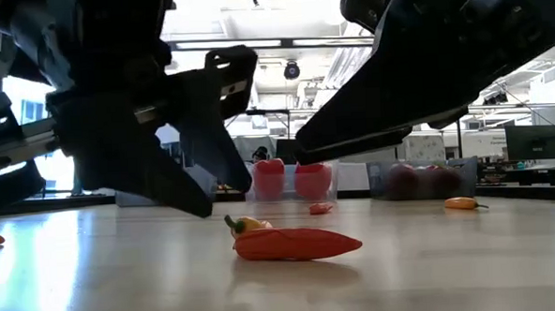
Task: Sort produce into baskets
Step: Put the yellow chili pepper into the left black bin
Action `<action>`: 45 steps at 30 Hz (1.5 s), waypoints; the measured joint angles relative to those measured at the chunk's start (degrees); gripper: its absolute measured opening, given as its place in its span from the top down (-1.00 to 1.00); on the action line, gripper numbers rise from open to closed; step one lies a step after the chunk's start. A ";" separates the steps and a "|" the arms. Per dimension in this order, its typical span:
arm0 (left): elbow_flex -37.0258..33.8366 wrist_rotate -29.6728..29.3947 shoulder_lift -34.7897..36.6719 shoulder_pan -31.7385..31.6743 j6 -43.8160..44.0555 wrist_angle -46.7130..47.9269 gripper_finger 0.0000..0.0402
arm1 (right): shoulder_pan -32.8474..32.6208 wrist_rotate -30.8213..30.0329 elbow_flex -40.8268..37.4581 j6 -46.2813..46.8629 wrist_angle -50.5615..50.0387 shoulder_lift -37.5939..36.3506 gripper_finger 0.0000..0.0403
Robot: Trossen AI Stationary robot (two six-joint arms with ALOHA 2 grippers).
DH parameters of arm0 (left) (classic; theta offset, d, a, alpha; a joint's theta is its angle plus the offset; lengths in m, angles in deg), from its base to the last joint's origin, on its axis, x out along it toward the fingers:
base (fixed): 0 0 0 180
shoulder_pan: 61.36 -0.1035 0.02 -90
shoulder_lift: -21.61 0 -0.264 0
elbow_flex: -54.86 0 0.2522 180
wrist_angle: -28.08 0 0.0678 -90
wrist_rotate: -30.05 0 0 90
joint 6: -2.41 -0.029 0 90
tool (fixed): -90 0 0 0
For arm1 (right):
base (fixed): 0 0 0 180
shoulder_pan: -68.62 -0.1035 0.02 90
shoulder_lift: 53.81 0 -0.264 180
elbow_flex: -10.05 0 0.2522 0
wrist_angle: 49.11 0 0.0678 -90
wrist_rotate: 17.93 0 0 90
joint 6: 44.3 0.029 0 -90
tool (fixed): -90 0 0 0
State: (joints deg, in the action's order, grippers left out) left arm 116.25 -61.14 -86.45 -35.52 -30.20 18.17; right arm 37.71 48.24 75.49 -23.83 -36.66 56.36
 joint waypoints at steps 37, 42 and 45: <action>2.72 1.29 -3.95 0.00 -13.52 -1.01 0.47 | 0.13 -0.05 0.00 0.01 -1.71 0.00 -0.22; 3.10 0.97 -3.95 -0.32 -13.21 -1.93 0.47 | 0.13 -0.03 0.00 0.01 -1.72 0.00 -0.22; 3.09 0.93 -3.95 -0.68 -13.16 -1.54 0.47 | 0.13 -0.04 0.00 0.01 -1.77 0.00 -0.22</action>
State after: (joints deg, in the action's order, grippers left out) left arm 119.34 -60.22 -90.40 -36.19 -43.36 16.63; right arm 37.84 48.20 75.49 -23.83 -38.43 56.36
